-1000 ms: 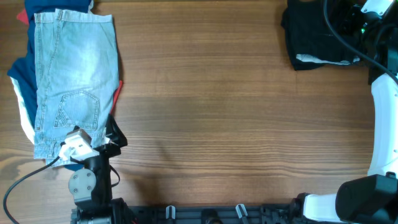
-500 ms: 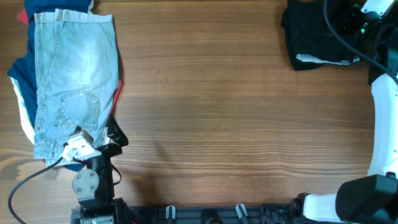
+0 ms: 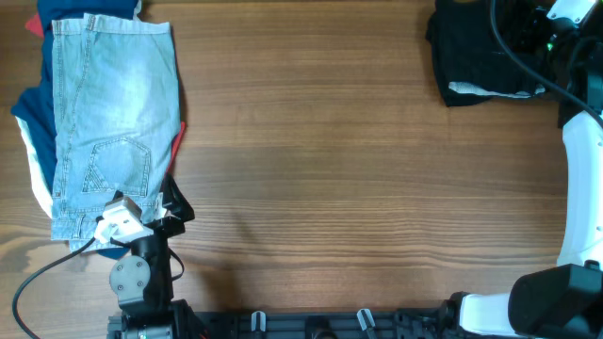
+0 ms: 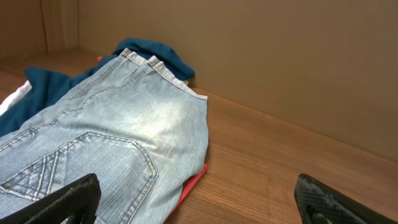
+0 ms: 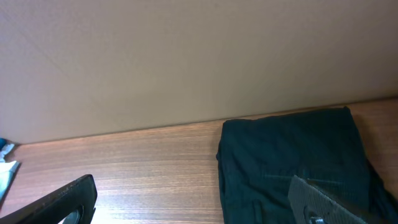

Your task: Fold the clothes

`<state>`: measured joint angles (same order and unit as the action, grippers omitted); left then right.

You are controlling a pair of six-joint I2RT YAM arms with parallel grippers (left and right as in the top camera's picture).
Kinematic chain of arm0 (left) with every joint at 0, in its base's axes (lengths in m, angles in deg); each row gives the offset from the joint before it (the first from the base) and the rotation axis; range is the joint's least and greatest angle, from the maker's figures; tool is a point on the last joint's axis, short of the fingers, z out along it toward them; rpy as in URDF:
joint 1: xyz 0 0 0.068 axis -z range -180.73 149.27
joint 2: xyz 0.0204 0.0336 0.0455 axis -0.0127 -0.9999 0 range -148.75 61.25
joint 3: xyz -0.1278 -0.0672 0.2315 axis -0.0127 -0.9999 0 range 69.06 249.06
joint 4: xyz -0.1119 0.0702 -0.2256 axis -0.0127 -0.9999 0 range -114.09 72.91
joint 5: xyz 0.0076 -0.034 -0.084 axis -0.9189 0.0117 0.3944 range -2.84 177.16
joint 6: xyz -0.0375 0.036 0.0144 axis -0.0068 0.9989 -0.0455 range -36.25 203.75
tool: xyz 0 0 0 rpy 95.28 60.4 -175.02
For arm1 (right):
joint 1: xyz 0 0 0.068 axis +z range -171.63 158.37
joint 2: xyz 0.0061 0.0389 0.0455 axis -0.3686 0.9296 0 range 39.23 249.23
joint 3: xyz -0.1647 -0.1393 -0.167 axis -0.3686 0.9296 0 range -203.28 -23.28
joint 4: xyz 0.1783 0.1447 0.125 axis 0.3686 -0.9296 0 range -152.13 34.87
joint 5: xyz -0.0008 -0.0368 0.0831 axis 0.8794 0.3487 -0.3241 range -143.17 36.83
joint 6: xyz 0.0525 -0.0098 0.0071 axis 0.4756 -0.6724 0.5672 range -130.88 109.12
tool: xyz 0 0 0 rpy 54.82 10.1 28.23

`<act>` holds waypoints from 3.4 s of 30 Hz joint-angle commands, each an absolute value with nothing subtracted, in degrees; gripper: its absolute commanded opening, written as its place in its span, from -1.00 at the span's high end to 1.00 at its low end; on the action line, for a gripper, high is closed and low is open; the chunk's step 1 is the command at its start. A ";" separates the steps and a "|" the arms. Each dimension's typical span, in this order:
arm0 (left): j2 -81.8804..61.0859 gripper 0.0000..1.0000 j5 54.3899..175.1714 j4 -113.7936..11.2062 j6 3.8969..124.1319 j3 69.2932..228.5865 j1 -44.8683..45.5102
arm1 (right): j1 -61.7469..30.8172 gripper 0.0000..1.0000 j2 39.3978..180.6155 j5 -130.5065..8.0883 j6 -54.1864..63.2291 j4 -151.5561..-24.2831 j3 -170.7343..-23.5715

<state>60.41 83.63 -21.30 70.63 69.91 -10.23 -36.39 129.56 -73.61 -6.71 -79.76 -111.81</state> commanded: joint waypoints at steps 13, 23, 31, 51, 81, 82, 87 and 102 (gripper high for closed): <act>60.98 -1.00 83.68 -20.90 71.37 69.38 -10.71 | -36.20 -0.99 130.13 -73.04 -7.85 -79.76 -110.82; 60.98 -1.00 83.68 -20.88 71.37 69.38 -10.71 | -28.59 -0.99 111.48 -65.72 -7.74 -68.46 -85.19; 60.98 -1.00 83.68 -20.88 71.37 69.38 -10.71 | -24.00 -1.00 94.76 -64.67 -5.34 -39.12 -52.62; 60.98 -1.00 83.68 -20.88 71.37 69.38 -10.71 | -15.48 -1.00 59.75 -56.35 -3.33 -40.50 -25.36; 60.98 -1.00 83.68 -20.88 71.37 69.38 -10.71 | -21.18 -0.99 39.42 -57.57 -4.79 -54.80 -23.57; 60.98 -1.00 83.68 -20.88 71.37 69.38 -10.71 | -21.18 -0.99 39.42 -57.37 -4.92 -54.82 -23.57; 60.98 -1.00 83.68 -20.88 71.37 69.38 -10.71 | -21.18 -0.99 39.42 -57.66 -6.82 -54.84 -23.57; 60.98 -1.00 83.68 -20.88 71.37 69.38 -10.71 | -21.18 -0.99 39.51 -58.27 -4.48 -54.82 -23.57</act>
